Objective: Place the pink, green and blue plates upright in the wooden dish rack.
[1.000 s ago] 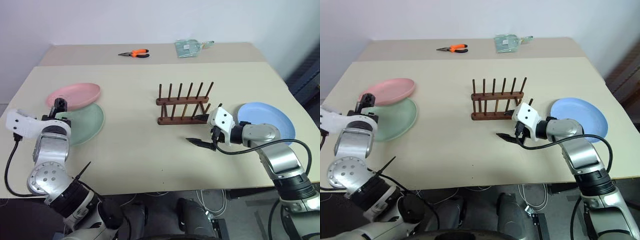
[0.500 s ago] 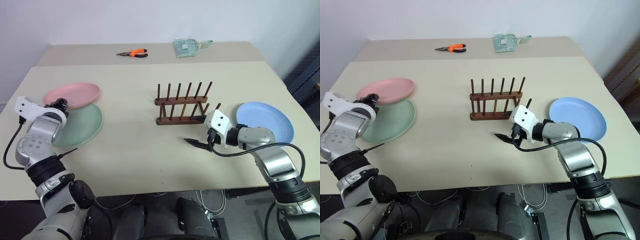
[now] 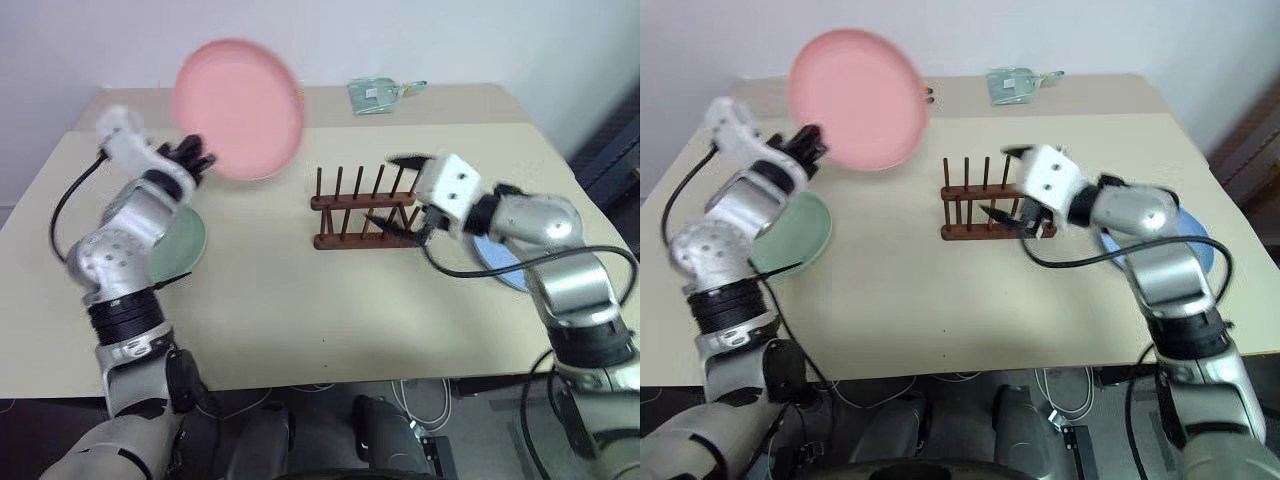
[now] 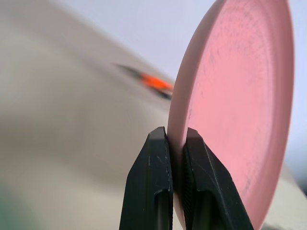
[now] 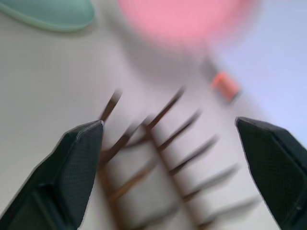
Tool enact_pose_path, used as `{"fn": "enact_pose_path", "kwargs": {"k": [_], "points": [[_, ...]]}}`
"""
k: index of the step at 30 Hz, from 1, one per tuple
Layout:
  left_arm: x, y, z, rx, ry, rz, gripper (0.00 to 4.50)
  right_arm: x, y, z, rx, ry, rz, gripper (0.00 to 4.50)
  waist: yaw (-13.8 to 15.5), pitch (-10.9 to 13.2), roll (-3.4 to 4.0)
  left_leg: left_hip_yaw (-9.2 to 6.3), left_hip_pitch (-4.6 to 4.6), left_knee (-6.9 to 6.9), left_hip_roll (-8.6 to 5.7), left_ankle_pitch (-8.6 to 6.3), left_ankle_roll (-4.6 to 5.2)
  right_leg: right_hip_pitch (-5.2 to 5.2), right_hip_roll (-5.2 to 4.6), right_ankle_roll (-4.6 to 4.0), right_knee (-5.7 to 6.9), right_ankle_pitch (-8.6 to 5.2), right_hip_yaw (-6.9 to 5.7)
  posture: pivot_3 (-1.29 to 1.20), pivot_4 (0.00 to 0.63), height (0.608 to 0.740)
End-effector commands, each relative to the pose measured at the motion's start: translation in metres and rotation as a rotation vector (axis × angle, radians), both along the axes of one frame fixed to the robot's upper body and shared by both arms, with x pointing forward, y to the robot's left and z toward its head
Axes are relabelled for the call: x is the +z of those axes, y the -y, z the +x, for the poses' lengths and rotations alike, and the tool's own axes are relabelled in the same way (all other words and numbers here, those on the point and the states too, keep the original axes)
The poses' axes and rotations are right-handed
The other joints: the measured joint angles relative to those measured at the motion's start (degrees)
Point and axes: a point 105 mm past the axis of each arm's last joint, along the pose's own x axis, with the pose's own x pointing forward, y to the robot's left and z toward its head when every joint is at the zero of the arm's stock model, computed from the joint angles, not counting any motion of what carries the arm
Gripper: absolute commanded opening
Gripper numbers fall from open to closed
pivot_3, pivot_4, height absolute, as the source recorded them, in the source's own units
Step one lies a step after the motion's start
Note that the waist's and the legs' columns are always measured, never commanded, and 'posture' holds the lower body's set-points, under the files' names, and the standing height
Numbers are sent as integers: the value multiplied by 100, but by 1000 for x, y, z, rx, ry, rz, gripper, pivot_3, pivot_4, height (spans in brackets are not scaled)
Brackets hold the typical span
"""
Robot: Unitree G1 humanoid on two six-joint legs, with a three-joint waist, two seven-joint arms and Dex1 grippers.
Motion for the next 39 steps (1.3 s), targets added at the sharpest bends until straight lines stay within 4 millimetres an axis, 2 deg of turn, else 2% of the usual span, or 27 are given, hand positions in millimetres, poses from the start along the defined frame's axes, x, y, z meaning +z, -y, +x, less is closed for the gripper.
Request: {"fn": "enact_pose_path", "kwargs": {"k": [1,4,6,9,16,17,19,22,25,26,27,29,31,33,36,39], "points": [[23,30,-6,-73,56,26,54,0,-10,10,0,192,-137,4500,-18,-1,-2,0,-1,-2,0,0,0,0,0,0,-2,0,0,0,150,740],[30,54,-10,-146,51,15,54,-5,-12,25,-17,297,-256,4500,-86,-1,-2,10,3,-5,1,18,-32,-7,0,0,0,0,10,0,150,740],[32,61,-11,-172,40,6,54,-8,-7,34,-42,334,-296,4500,-125,0,-2,10,-1,-9,1,21,-36,-13,0,-1,2,0,11,0,150,740],[30,60,-13,-181,24,5,0,-8,-1,41,-67,357,-319,3726,-157,0,-2,10,0,-12,2,21,-36,-14,1,-1,1,0,13,0,150,740],[27,57,-15,-198,-8,-34,0,-5,6,47,-115,432,-333,181,-145,0,-2,9,-1,-11,2,21,-35,-12,3,-1,0,0,15,0,150,740],[29,57,-15,-206,-5,-57,365,-5,6,48,-120,442,-337,2,-144,0,-2,9,0,-11,2,21,-36,-12,3,-1,0,0,15,0,150,740],[33,57,-16,-220,11,-116,1160,-4,7,48,-126,458,-339,0,-130,1,-3,9,-1,-9,2,21,-36,-12,3,-1,0,0,15,0,150,740],[47,50,-16,-206,65,-192,2686,-3,12,48,-141,464,-343,0,-133,1,-4,9,-2,-7,1,21,-36,-10,3,-1,-1,0,16,0,150,740],[69,17,-11,-80,167,-234,4243,2,29,47,-186,440,-297,0,-134,2,-5,9,-2,-8,2,21,-36,-11,4,-2,0,0,15,0,150,740],[72,8,-10,-44,187,-210,4446,5,35,46,-200,426,-261,0,-134,2,-5,9,-2,-8,2,21,-36,-11,4,-2,-1,0,15,0,150,740],[73,-1,-9,-7,210,-151,4446,10,40,44,-210,399,-201,0,-140,2,-5,10,-1,-9,2,21,-36,-10,4,-2,-2,0,16,0,150,740],[65,-11,-11,49,271,119,4446,23,55,38,-227,286,8,0,-172,1,-1,14,5,-16,2,21,-36,-10,5,-2,-1,0,20,0,150,740],[42,-6,-16,-8,323,382,4446,42,66,26,-204,109,305,0,-173,3,10,17,8,-24,4,20,-33,-10,8,-3,-1,-1,25,0,150,740],[10,5,-27,-137,354,554,4446,52,72,11,-125,-111,575,0,-163,5,16,17,6,-21,5,4,-5,-11,8,-5,-1,0,26,0,150,740],[-28,11,-36,-259,335,671,4446,58,71,-8,-23,-317,754,0,-119,5,17,9,-1,-12,6,0,2,-10,7,-25,0,-9,25,0,150,740],[-66,15,-50,-404,279,731,4446,53,72,-17,10,-462,848,0,-132,6,17,5,-3,-12,8,-4,9,-10,7,-34,-2,-10,21,0,150,740]]}}
